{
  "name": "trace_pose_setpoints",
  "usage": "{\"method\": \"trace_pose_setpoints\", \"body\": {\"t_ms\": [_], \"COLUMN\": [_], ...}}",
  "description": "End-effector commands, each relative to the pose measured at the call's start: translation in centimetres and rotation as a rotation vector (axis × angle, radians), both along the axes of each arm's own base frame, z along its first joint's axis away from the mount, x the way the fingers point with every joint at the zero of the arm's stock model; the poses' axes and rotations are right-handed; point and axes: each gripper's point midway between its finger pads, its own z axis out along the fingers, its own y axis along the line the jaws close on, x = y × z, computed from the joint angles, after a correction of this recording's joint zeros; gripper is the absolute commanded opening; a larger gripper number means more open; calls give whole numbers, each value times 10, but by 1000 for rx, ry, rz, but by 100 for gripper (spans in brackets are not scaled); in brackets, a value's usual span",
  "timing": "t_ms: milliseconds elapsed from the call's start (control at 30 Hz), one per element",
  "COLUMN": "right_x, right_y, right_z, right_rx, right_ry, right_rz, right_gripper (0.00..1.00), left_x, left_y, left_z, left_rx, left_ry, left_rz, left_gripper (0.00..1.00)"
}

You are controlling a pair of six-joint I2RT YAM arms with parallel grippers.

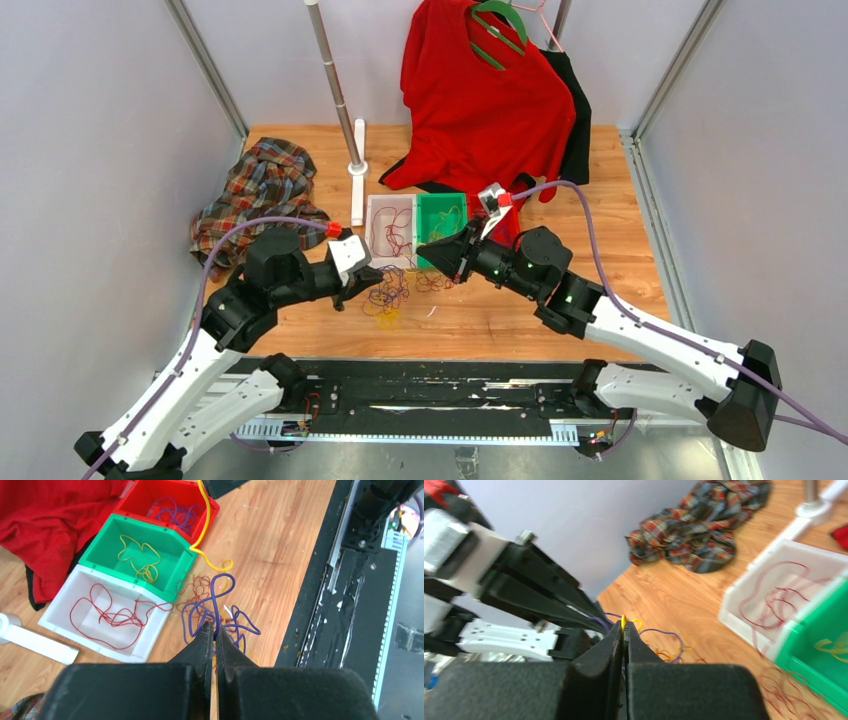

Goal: Untangle the cables

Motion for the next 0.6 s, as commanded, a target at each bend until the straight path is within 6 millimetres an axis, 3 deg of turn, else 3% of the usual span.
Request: {"method": "trace_pose_setpoints", "body": {"t_ms": [0, 167, 367, 467, 567], "right_x": [34, 55, 55, 48, 39], "right_y": [-40, -84, -122, -127, -121], "right_z": [-43, -94, -133, -145, -155], "right_rx": [-160, -285, -452, -492, -514], "right_ry": [9, 77, 109, 102, 114], "right_rz": [-217, -363, -459, -440, -368], "right_gripper": [0, 1, 1, 0, 1], "left_x": [-19, -27, -28, -27, -25], "left_y": [11, 26, 47, 51, 45], "left_z": [12, 34, 77, 105, 129], "left_rx": [59, 75, 71, 50, -11], "left_ry": [-61, -140, -312, -375, -383], "left_rz": [-70, -51, 17, 36, 42], "left_gripper": [1, 1, 1, 1, 1]}}
